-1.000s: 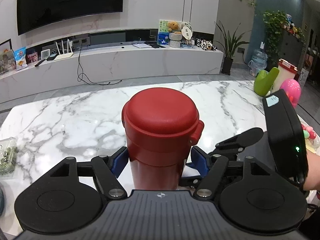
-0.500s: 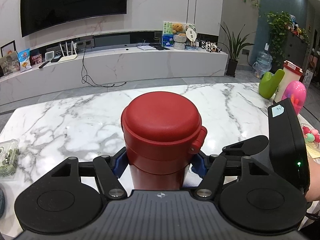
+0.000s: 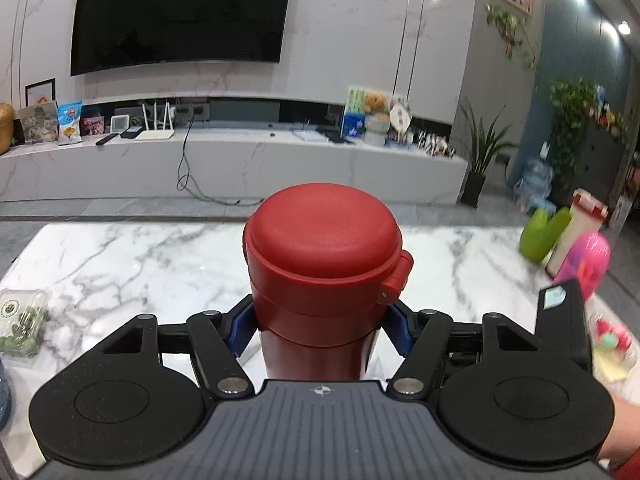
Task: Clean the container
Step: 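Slide the right tool's cloth down to the red bottle's base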
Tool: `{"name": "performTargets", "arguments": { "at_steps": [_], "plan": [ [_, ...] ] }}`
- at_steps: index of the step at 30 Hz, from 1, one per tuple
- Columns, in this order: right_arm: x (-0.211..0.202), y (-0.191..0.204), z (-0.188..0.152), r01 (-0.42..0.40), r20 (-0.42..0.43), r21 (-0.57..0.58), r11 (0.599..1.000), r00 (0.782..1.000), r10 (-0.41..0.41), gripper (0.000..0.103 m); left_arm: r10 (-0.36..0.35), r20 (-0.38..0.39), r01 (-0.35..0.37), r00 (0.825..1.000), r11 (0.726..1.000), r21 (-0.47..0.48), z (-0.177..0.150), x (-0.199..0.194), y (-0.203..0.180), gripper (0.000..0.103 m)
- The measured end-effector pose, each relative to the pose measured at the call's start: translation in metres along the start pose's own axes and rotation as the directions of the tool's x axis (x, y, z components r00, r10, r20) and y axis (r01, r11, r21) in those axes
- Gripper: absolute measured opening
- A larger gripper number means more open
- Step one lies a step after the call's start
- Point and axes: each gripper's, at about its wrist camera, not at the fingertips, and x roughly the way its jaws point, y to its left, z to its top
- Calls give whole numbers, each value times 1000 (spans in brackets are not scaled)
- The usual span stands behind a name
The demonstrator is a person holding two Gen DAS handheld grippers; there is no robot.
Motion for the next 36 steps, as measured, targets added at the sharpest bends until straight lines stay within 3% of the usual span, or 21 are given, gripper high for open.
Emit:
{"name": "performTargets", "arguments": {
  "at_steps": [10, 21, 27, 36],
  "plan": [
    [-10, 13, -3, -10, 23, -86, 996, 1000, 12, 31, -63, 21, 63, 998, 998, -11, 13, 13, -29, 63],
    [-50, -19, -22, -22, 80, -39, 999, 997, 25, 30, -38, -4, 38, 999, 999, -17, 10, 37, -40, 63],
    [-55, -32, -34, 22, 64, -40, 999, 998, -19, 29, -18, 13, 18, 1000, 1000, 25, 11, 44, -58, 63],
    [-60, -38, -37, 38, 87, -28, 999, 996, -35, 29, -86, 30, 84, 996, 996, 37, 11, 49, -81, 63]
  ]
}}
